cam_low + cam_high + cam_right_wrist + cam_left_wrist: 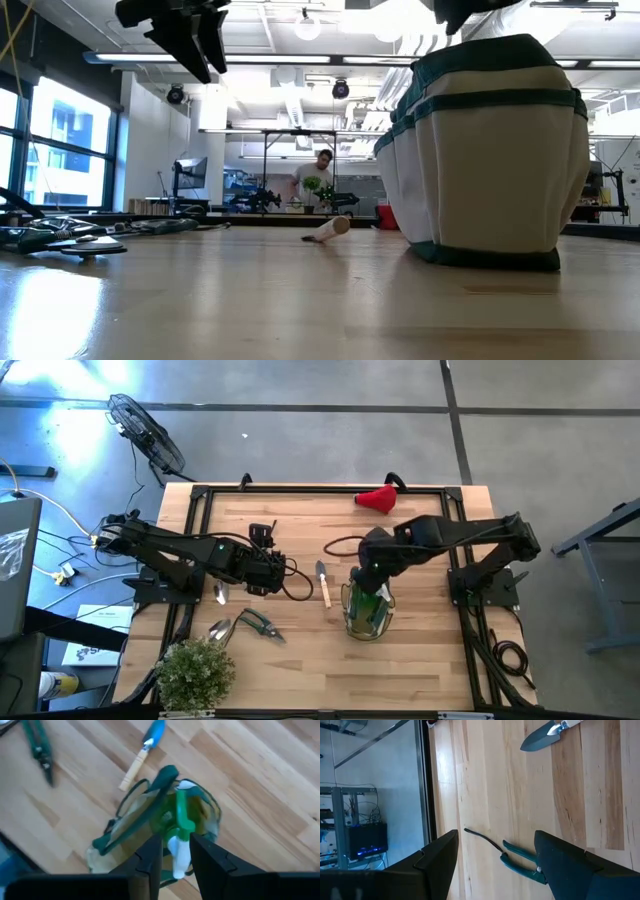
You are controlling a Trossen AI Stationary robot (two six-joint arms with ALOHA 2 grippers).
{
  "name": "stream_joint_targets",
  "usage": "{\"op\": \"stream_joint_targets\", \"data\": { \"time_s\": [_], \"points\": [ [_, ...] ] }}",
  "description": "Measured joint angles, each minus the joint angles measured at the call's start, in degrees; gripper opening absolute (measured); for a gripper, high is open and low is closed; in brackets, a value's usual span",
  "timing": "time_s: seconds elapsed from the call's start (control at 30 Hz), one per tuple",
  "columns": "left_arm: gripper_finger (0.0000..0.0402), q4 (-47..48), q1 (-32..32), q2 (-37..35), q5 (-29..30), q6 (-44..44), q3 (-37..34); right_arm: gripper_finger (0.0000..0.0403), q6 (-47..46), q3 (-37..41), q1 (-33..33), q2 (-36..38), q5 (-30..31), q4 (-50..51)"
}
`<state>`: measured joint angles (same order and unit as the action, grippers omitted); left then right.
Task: Pick & Place Garden tools in Gardening bag
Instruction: Put the green spray bottle into the green gardening bag
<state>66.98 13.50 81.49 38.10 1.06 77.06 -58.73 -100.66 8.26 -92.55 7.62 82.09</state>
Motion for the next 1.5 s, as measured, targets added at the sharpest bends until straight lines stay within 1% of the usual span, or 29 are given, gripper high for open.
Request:
{"op": "stream_joint_targets", "data": {
  "time_s": [0.1, 0.27, 0.5, 0.7, 0.8, 0.87, 1.03, 1.23, 1.5],
  "points": [
    [0.0253, 0.00, 0.00, 0.00, 0.01, -0.02, 0.00, 0.0079, -2.37, 0.00, 1.48, -0.07, 0.97, 0.49],
    [0.0253, 0.02, 0.00, 0.00, -0.01, -0.45, 0.00, 0.0071, -6.41, 0.00, 4.05, -0.07, 0.04, 1.12],
    [0.0253, 0.05, 0.00, 0.00, -0.01, -1.16, 0.00, 0.0066, -7.84, 0.02, 6.62, -0.07, -0.94, 5.04],
    [0.0253, 0.46, 0.00, 0.00, -0.01, -1.37, 0.00, 0.0066, -7.89, 0.97, 6.77, -0.09, 0.36, 5.03],
    [0.0253, 0.48, 0.00, 0.00, -0.06, -1.60, 0.00, 0.0064, -9.19, 3.09, 6.75, -0.11, -1.10, 5.41],
    [0.0253, 0.55, 0.00, 0.00, -0.64, -1.81, 0.00, 0.0060, -9.47, 4.84, 6.77, -0.13, -2.72, 5.52],
    [0.0253, 0.55, 0.00, 0.00, -1.46, -1.66, 0.00, 0.0038, -8.72, 8.28, 6.75, -0.13, -1.77, 2.97],
    [0.0253, 0.48, 0.00, 0.00, -1.26, -1.49, 0.00, 0.0007, -7.44, 8.98, 6.75, -0.13, -2.58, 0.24],
    [0.0253, 0.46, 0.00, 0.00, -1.13, -1.38, 0.00, 0.0003, -6.72, 8.98, 5.62, -0.53, -1.33, 0.10]
  ]
}}
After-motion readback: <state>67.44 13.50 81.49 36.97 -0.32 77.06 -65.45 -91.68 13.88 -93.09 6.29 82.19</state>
